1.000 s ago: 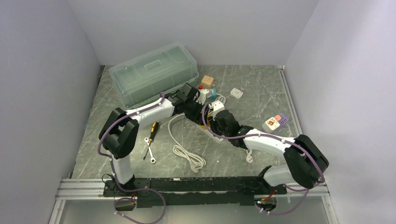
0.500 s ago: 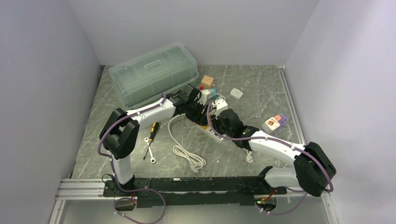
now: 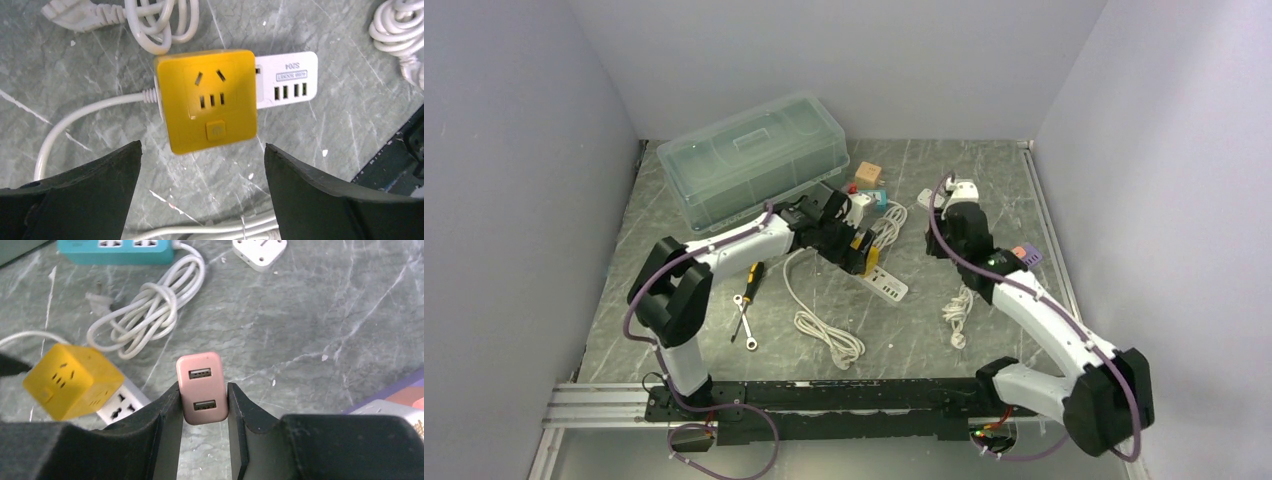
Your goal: Pull the plug off the socket
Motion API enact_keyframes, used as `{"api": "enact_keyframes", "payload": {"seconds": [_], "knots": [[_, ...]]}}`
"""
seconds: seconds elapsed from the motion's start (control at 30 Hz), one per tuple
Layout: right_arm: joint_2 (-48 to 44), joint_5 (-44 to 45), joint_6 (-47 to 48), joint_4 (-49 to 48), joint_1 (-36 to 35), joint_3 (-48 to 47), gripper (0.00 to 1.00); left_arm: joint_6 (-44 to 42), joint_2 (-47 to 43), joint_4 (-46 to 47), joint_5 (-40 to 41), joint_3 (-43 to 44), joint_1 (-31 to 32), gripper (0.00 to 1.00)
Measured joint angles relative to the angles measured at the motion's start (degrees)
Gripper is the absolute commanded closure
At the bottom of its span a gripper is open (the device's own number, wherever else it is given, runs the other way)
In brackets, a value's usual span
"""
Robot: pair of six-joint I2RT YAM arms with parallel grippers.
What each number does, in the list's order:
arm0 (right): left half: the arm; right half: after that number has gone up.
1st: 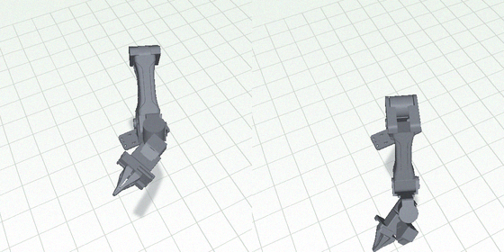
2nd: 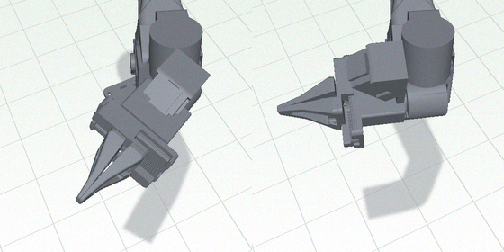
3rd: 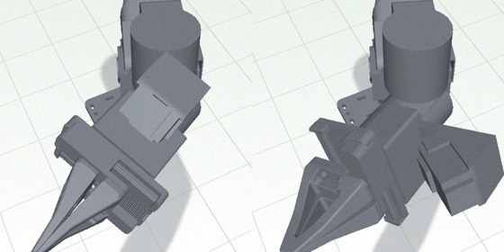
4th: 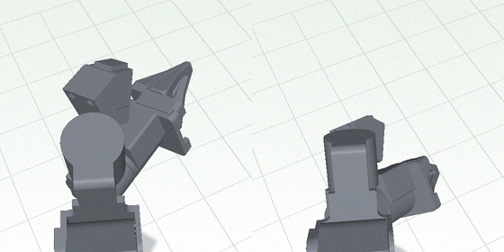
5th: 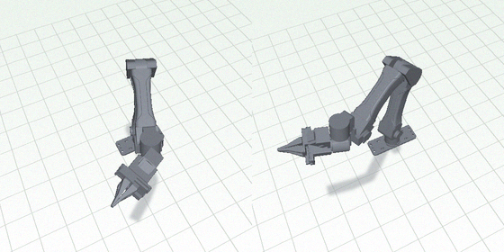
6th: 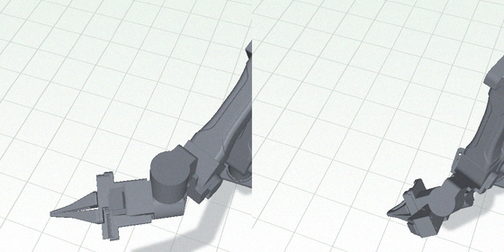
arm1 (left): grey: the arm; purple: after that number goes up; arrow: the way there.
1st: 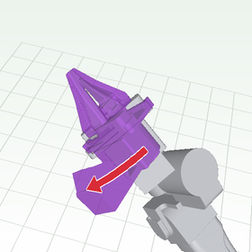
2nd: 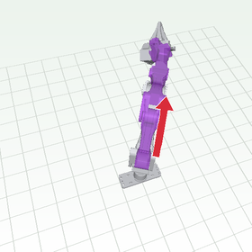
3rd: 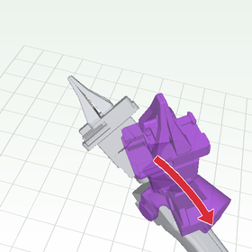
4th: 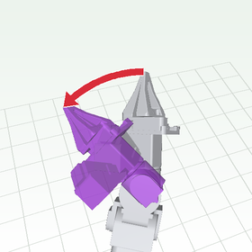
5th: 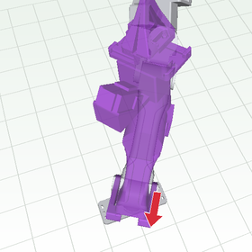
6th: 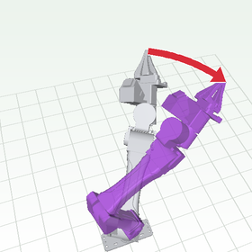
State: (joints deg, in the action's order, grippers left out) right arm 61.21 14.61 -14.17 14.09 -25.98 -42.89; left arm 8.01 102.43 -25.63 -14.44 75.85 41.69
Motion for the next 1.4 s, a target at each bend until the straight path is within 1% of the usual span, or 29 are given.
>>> {"api": "enact_keyframes", "payload": {"seconds": [0.07,0.13,0.27,0.37,0.43,0.57,0.67,0.73,0.87,1.0,1.07,1.17,1.27,1.4], "knots": [[2.95,-2.60,-0.72,0.52,3.85,-1.99,0.95,-0.22,-1.84,-0.02,-0.07,-1.11,-0.11,0.02],[8.02,-6.40,-1.49,0.70,7.80,-5.35,0.96,-0.52,-4.87,0.04,-0.26,-2.56,-0.11,0.01],[20.35,-13.42,-3.08,0.55,13.49,-13.33,0.99,-0.94,-10.47,0.87,-0.66,-3.98,-0.59,0.00],[27.26,-18.03,-4.48,-0.74,15.50,-16.13,0.99,-0.87,-13.88,1.44,-0.07,-4.61,-1.44,0.00],[30.42,-20.48,-5.16,-1.29,15.96,-16.50,0.98,-0.61,-15.02,1.42,1.70,-4.61,-2.32,0.00],[37.38,-24.37,-5.92,-1.25,16.04,-18.58,0.96,0.24,-14.78,0.48,6.99,-4.61,-3.65,0.00],[40.79,-25.94,-5.95,-1.22,16.00,-20.59,0.94,0.68,-13.81,0.07,8.24,-4.61,-3.89,0.00],[42.53,-26.75,-5.95,-1.31,16.04,-21.97,0.87,0.74,-13.42,0.00,8.33,-4.61,-3.82,0.00],[44.19,-27.15,-5.99,-1.70,16.11,-23.23,0.67,0.87,-13.16,-0.35,8.41,-4.61,-3.82,0.00],[44.92,-27.19,-6.45,-1.75,16.52,-23.82,0.57,0.87,-12.55,-0.46,8.52,-4.61,-3.82,0.00],[45.35,-27.10,-6.71,-2.10,16.85,-24.02,0.48,0.90,-12.35,-0.59,8.55,-4.61,-3.82,0.00],[46.05,-26.86,-6.95,-2.05,17.33,-24.04,0.40,0.92,-12.15,-0.66,8.57,-4.61,-3.82,0.00],[46.38,-26.05,-6.95,-1.97,17.62,-24.02,0.36,1.05,-11.85,-0.83,8.61,-4.61,-3.82,0.00],[46.36,-24.81,-6.95,-1.99,17.75,-24.00,0.27,1.44,-11.69,-0.87,8.70,-4.61,-3.85,0.00]]}}
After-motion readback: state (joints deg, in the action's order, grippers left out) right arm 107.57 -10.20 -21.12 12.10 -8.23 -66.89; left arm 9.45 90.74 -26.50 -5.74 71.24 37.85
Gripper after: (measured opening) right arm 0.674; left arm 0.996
